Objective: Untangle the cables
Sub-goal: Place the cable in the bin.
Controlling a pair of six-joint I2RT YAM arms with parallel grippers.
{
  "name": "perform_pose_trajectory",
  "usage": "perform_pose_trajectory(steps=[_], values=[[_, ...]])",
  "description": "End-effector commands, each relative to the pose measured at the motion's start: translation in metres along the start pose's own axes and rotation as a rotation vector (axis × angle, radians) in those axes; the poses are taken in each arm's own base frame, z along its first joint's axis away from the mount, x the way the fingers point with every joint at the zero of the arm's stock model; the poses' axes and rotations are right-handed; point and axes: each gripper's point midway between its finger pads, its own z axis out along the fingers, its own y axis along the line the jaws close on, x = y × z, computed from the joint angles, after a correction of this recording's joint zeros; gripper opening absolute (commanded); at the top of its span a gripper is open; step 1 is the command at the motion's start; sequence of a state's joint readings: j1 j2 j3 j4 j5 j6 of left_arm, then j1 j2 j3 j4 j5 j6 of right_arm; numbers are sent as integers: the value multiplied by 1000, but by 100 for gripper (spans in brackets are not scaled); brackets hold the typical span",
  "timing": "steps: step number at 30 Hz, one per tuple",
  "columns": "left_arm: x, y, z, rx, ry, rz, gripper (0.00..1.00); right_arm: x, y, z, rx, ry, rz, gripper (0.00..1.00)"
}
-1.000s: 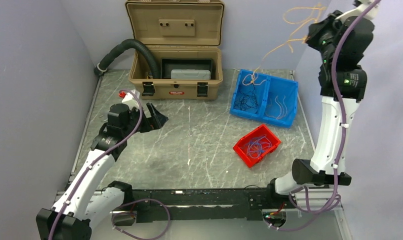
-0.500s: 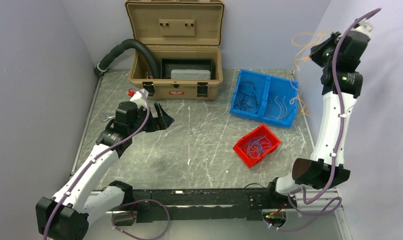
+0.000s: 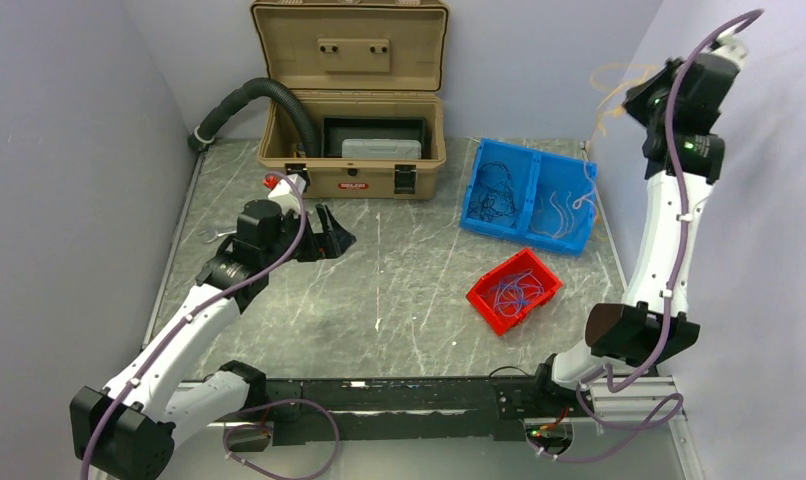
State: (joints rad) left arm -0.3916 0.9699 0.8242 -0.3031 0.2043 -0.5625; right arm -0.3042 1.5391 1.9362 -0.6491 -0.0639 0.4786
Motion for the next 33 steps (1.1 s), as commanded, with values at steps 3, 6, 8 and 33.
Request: perform_pose_trajectory(steps=[3,6,8,33], values=[[-15,-19,2,57,-32,24,99,-110,38,-70,-42,-325,-29,0],[-15,-21,4,61,-26,27,100,-124,48,-82,-75,-371,-30,0],[-15,-22,6,62,-21,28,99,-122,51,-80,-93,-361,-30,0],[-10,-22,6,58,-19,56,99,61,-45,14,60,12,-20,0]])
